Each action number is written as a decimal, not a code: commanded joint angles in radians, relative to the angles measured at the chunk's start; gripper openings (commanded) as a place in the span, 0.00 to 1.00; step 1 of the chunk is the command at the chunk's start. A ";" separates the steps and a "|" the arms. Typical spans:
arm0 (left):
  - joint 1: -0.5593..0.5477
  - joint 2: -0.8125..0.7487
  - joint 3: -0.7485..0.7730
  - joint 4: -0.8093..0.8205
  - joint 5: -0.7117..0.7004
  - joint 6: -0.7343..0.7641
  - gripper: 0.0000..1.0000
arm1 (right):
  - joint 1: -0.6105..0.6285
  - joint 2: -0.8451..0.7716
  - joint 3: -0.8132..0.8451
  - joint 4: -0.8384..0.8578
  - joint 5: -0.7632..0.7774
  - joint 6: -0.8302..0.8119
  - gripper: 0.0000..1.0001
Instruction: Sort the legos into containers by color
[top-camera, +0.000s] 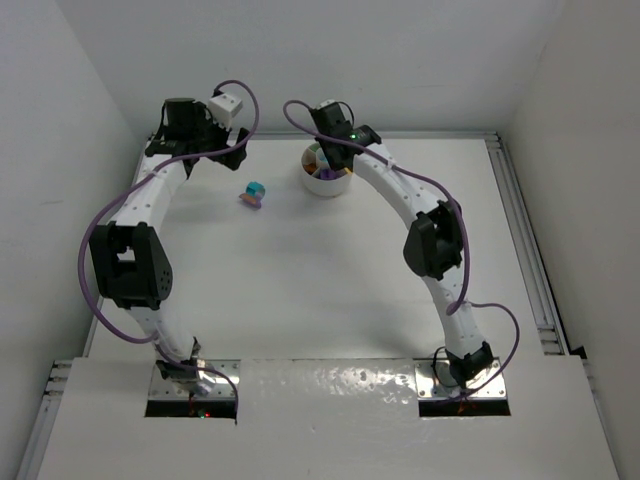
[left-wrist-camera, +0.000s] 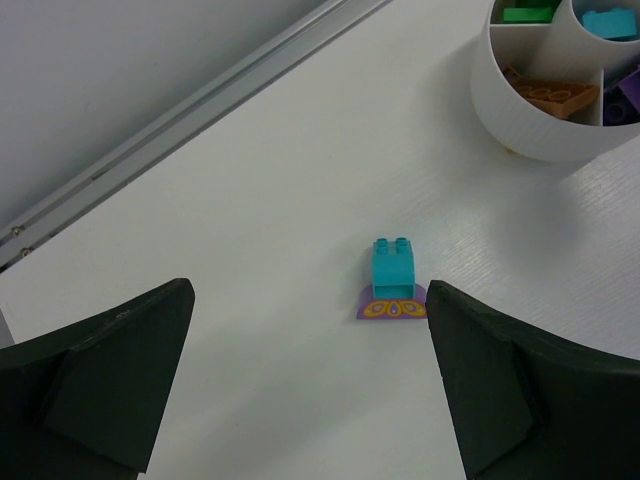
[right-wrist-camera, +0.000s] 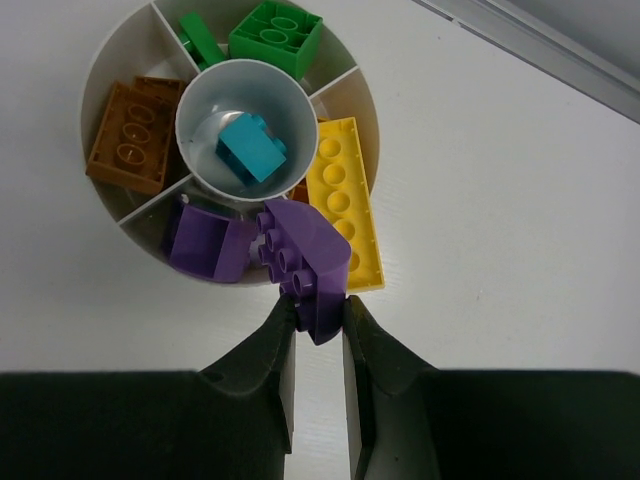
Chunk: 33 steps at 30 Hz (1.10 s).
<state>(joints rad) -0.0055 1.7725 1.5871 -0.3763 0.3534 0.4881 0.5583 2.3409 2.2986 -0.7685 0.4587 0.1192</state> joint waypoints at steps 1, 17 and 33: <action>-0.004 -0.051 -0.003 0.047 -0.008 -0.014 1.00 | 0.006 -0.002 -0.004 0.029 -0.008 -0.012 0.00; -0.005 -0.050 -0.007 0.053 -0.021 -0.010 1.00 | 0.023 0.070 0.001 0.011 0.037 -0.069 0.00; -0.010 -0.050 -0.022 0.056 -0.036 -0.006 1.00 | 0.055 0.074 -0.057 0.127 0.087 -0.113 0.40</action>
<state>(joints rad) -0.0078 1.7725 1.5703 -0.3584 0.3283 0.4885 0.5972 2.4104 2.2673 -0.6998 0.5220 0.0223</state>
